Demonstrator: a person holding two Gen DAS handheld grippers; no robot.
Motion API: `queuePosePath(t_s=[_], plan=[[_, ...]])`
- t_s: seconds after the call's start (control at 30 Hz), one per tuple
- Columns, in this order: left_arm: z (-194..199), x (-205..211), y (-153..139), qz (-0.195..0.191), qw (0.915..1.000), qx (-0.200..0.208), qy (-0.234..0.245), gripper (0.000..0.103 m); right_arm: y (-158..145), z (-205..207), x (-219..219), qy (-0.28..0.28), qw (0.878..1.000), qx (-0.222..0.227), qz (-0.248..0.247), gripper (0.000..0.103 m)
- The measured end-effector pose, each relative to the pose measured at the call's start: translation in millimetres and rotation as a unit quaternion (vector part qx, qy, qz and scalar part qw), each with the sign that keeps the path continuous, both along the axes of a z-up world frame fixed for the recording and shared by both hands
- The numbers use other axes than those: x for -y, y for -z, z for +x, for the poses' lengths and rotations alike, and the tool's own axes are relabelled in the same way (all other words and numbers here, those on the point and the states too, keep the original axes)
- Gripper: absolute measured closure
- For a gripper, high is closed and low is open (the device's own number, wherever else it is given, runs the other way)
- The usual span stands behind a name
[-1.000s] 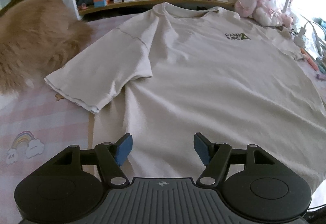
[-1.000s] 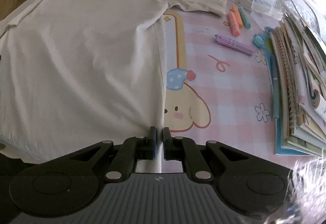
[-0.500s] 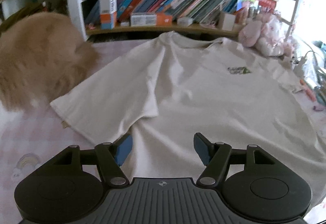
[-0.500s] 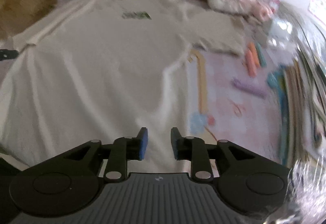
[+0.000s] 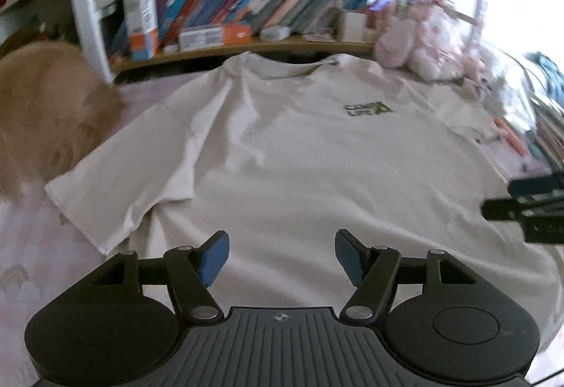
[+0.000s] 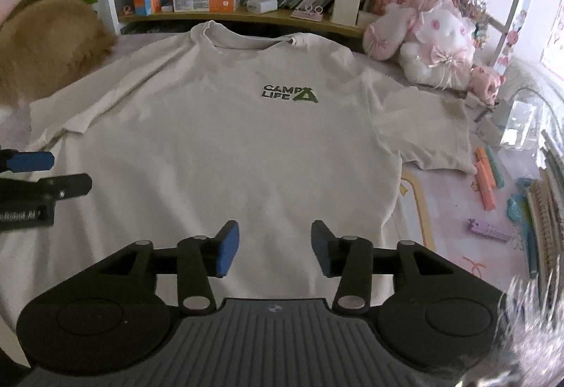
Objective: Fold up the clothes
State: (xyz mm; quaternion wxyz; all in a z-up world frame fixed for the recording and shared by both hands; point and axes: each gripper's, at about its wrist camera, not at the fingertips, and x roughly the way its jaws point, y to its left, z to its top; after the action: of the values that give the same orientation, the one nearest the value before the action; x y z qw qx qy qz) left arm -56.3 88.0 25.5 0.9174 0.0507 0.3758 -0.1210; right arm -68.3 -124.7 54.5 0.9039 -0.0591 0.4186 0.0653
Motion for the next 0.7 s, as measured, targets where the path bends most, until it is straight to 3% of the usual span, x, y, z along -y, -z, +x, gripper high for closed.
queuePosePath(t_s=[0.13, 0.37, 0.43, 0.7], plan=[[3, -4, -5, -0.005, 0.9999, 0.013, 0.005, 0.028, 1, 3, 4, 0.017, 1.000, -0.002, 0.002, 0.053], [10, -7, -1, -0.021, 0.9997, -0.003, -0.008, 0.027, 0, 10, 7, 0.018, 1.000, -0.006, 0.008, 0.046], [12, -6, 1, -0.024, 0.9996, -0.005, -0.013, 0.023, 0, 14, 10, 0.013, 1.000, -0.006, 0.009, 0.044], [20, 11, 9, -0.020, 0.9994, -0.013, -0.027, 0.018, 6, 56, 36, 0.003, 1.000, -0.006, 0.027, 0.043]])
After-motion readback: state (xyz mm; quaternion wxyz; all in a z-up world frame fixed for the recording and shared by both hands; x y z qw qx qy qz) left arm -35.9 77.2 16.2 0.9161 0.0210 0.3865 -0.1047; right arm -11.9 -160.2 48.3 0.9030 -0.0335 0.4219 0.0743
